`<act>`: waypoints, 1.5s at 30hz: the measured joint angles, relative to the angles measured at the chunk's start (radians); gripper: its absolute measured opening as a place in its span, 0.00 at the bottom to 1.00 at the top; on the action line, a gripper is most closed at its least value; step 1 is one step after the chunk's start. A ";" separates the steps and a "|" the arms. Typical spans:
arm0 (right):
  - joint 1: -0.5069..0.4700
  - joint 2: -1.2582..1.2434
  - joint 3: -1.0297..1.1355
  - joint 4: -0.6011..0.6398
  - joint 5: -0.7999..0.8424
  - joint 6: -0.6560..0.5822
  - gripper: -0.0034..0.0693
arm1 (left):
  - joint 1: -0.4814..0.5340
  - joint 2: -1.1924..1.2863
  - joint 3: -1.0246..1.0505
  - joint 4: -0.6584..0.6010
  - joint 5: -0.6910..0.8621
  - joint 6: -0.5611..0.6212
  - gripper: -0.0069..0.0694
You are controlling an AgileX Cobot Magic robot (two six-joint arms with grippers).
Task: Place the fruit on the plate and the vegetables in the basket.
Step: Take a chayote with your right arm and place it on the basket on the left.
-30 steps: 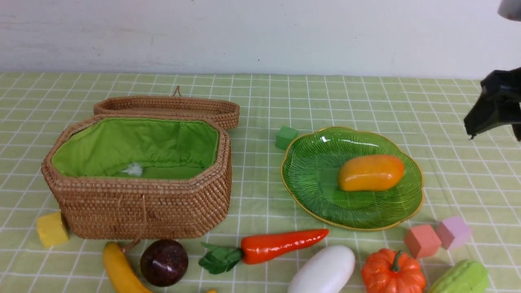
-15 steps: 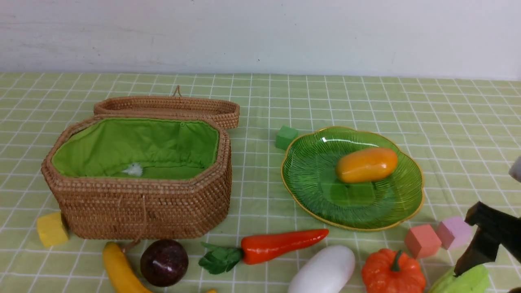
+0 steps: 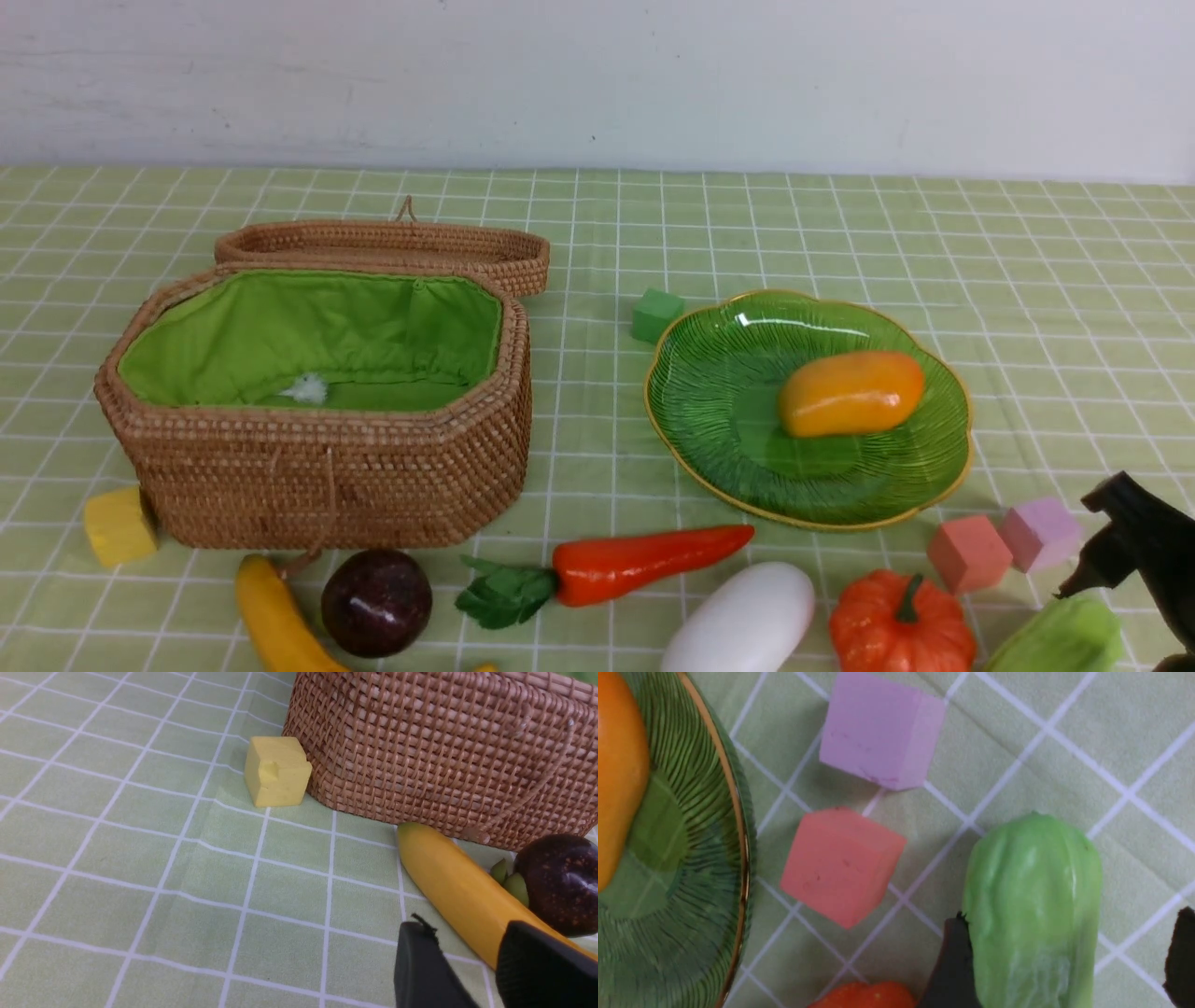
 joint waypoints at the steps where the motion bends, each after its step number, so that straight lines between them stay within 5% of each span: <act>1: 0.000 0.015 0.000 -0.005 -0.006 0.000 0.81 | 0.000 0.000 0.000 0.000 0.000 0.000 0.40; 12: 0.000 0.090 0.000 0.026 -0.024 -0.017 0.79 | 0.000 0.000 0.000 0.000 0.000 0.000 0.40; 24: 0.000 0.090 0.000 0.044 -0.055 -0.071 0.61 | 0.000 0.000 0.000 0.000 0.000 0.000 0.40; 37: 0.000 0.090 0.000 0.107 -0.042 -0.171 0.87 | 0.000 0.000 0.000 0.000 0.000 0.000 0.40; 45: 0.000 0.099 0.000 0.110 -0.077 -0.173 0.86 | 0.000 0.000 0.000 0.000 0.000 0.000 0.40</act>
